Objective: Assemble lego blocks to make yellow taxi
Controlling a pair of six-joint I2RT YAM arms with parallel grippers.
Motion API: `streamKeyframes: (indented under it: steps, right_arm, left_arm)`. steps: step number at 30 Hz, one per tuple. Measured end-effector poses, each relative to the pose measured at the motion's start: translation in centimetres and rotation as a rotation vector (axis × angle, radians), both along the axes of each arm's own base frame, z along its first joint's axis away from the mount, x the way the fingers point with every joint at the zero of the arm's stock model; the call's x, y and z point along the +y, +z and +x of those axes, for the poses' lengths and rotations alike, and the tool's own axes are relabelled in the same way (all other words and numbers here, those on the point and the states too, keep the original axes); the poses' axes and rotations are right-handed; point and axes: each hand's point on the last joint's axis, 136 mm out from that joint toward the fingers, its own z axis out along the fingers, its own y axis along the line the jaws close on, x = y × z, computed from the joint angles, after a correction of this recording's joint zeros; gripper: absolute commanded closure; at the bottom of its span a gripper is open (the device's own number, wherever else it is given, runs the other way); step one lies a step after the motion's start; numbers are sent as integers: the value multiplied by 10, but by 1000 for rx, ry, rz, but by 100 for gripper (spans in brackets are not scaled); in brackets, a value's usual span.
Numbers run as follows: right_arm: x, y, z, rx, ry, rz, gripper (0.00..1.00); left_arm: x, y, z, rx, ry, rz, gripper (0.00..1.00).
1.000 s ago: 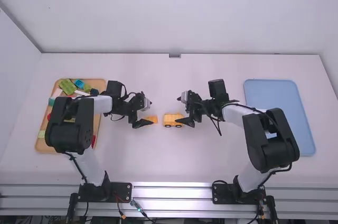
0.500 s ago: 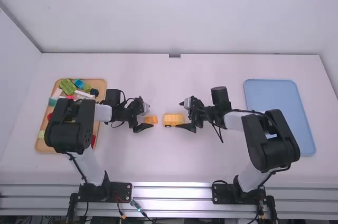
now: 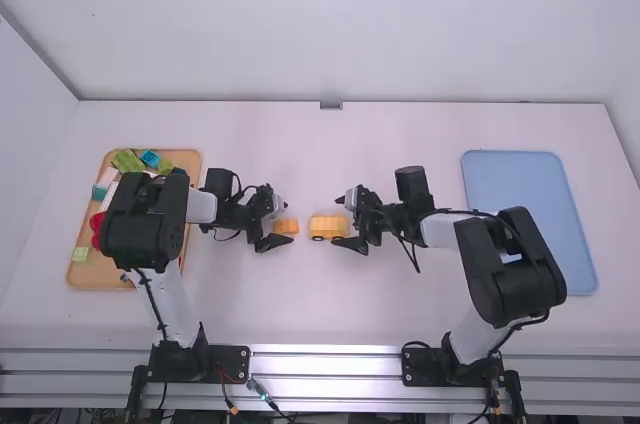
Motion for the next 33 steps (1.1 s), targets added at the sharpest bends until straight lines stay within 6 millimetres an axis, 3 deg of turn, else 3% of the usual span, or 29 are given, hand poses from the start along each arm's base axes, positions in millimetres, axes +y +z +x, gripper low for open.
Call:
streamKeyframes:
  steps: [3,11,16,18,30,33]
  right_arm:
    - [-2,0,2,-2,-7,0,1]
    - [0,5,8,-17,-23,14,1]
    - [0,5,8,-11,-25,15,1]
    - [0,5,8,-12,-24,14,1]
    - [-1,5,8,-4,-28,14,1]
    - [-1,3,8,-2,-33,5,1]
  left_arm:
    - [0,0,-2,-1,-9,3,4]
    - [1,-3,0,-72,-14,16,28]
    - [1,-5,-2,-98,-4,11,32]
    - [1,-5,-1,-105,1,9,42]
    - [1,-5,0,-97,11,6,68]
    - [1,-5,0,-99,10,6,70]
